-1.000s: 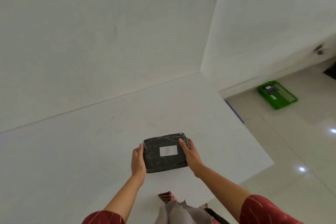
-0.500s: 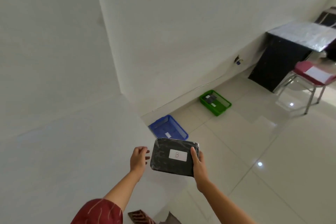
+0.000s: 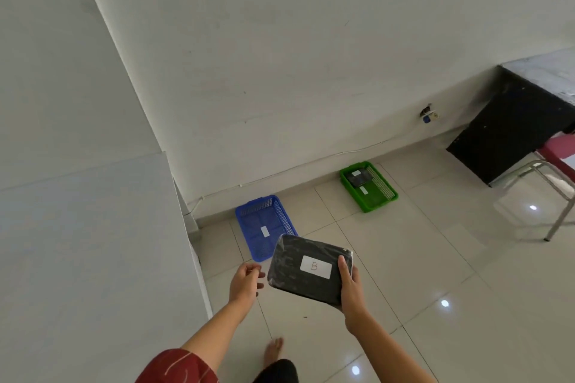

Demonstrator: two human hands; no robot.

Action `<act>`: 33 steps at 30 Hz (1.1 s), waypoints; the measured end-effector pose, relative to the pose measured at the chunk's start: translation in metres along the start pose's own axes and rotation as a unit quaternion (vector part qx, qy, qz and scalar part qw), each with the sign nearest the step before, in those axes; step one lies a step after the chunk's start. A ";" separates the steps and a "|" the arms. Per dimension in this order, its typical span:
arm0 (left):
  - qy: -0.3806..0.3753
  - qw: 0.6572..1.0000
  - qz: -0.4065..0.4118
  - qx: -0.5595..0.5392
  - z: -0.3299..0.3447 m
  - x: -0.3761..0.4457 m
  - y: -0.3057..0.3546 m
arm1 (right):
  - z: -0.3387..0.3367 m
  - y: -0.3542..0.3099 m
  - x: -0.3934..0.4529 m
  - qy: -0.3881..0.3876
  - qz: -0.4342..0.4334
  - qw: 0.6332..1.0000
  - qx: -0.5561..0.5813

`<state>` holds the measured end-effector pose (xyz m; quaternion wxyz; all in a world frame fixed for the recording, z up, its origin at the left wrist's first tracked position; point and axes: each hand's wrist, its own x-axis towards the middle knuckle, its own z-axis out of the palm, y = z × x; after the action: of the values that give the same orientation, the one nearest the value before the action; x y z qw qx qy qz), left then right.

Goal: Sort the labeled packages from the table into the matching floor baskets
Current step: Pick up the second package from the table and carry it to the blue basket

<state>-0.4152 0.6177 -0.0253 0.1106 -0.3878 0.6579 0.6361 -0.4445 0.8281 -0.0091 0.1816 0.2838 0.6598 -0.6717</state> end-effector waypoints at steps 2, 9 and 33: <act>0.006 1.000 -0.020 0.001 0.009 0.017 0.008 | 0.002 -0.008 0.029 -0.013 0.009 1.000 -0.010; 0.029 0.996 -0.086 -0.019 0.033 0.102 0.024 | 0.026 -0.032 0.151 -0.055 0.057 0.994 -0.077; 0.182 0.963 -0.197 -0.009 0.106 0.442 -0.040 | 0.126 0.004 0.551 -0.116 0.076 0.961 -0.240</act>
<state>-0.7243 0.5571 -0.3554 0.1088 -0.6201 0.5715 0.5263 -0.8855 0.7746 -0.3581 0.3698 0.2013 0.7524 -0.5065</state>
